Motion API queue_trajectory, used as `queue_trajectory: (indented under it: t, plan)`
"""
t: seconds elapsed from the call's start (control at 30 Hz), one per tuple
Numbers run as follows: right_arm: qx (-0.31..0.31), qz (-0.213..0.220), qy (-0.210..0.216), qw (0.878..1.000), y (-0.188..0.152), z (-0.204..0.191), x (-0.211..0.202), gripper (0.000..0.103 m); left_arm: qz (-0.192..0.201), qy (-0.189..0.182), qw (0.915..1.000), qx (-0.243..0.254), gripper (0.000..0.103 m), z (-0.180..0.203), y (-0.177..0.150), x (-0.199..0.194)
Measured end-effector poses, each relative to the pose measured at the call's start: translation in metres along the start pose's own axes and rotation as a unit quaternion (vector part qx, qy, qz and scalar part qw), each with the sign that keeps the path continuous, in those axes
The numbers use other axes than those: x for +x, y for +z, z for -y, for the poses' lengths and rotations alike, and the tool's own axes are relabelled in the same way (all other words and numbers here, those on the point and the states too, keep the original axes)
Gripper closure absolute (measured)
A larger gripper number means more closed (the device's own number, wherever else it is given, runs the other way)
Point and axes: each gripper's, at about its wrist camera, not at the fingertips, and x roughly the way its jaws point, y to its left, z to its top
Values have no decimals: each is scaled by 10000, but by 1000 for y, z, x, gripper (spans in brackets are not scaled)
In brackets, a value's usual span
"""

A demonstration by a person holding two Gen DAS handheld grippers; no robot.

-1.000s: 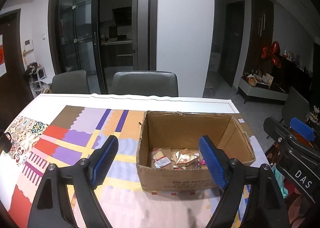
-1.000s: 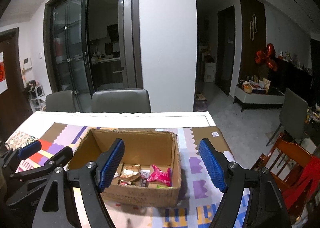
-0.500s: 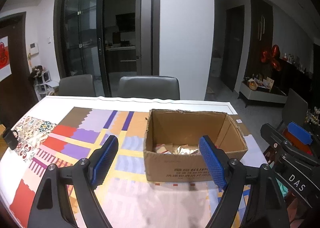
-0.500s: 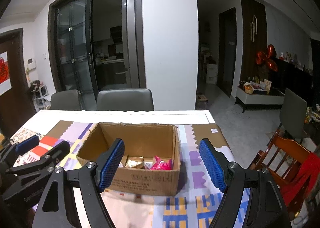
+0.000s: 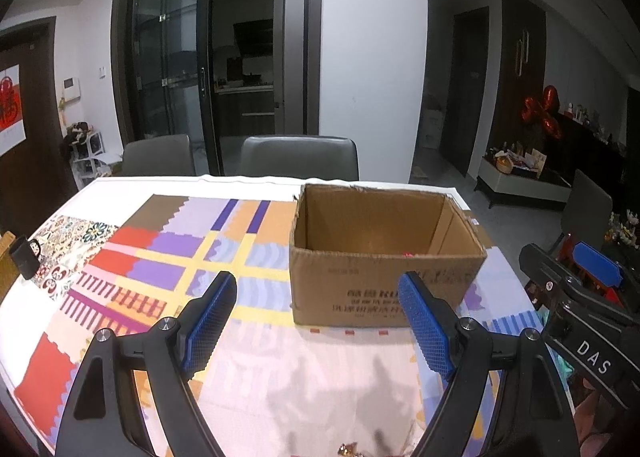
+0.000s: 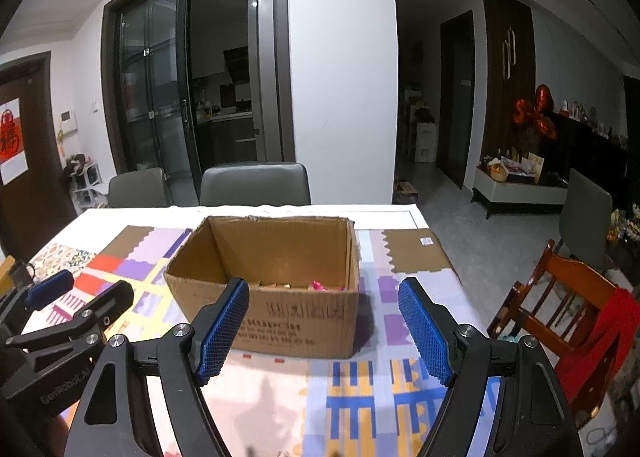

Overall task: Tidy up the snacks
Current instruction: 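Withdraw both open tools from the box toward the last two snacks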

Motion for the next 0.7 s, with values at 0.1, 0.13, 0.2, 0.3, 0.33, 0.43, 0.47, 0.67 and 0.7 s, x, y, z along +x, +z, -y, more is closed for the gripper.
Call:
queue_trajectory:
  t: [0.1,0.13,0.2,0.3,0.33,0.43,0.47,0.67,0.7]
  plan:
    - [26,-40,-10,10000,-7,4,-4,25,-9,-15,10000,16,20,2,-9,-5]
    - [36,-61,-12,10000,-11,5,-5,25,-1,8,10000,23,20,2,-12,-7]
    - [53,-90,-15,9999,-15,7,-7,25,3,28,10000,10,20,3,-17,-10]
    - [55,-147,-20,9999,-24,9,-9,25,-36,2,10000,-57,20,2,-26,-12]
    - [54,-170,-13,9998,-27,9,-9,25,-42,11,10000,-65,20,2,-30,-14]
    - [5,-203,3,9998,-34,7,-12,25,-52,37,9999,-104,20,1,-40,-18]
    - [-19,-221,18,9998,-37,6,-13,25,-75,44,9999,-110,20,1,-42,-19]
    - [-136,-284,85,9995,-53,1,-18,25,-211,57,9995,-223,20,-1,-62,-22]
    - [-155,-298,103,9994,-57,-1,-19,25,-229,62,9995,-228,20,-2,-66,-22]
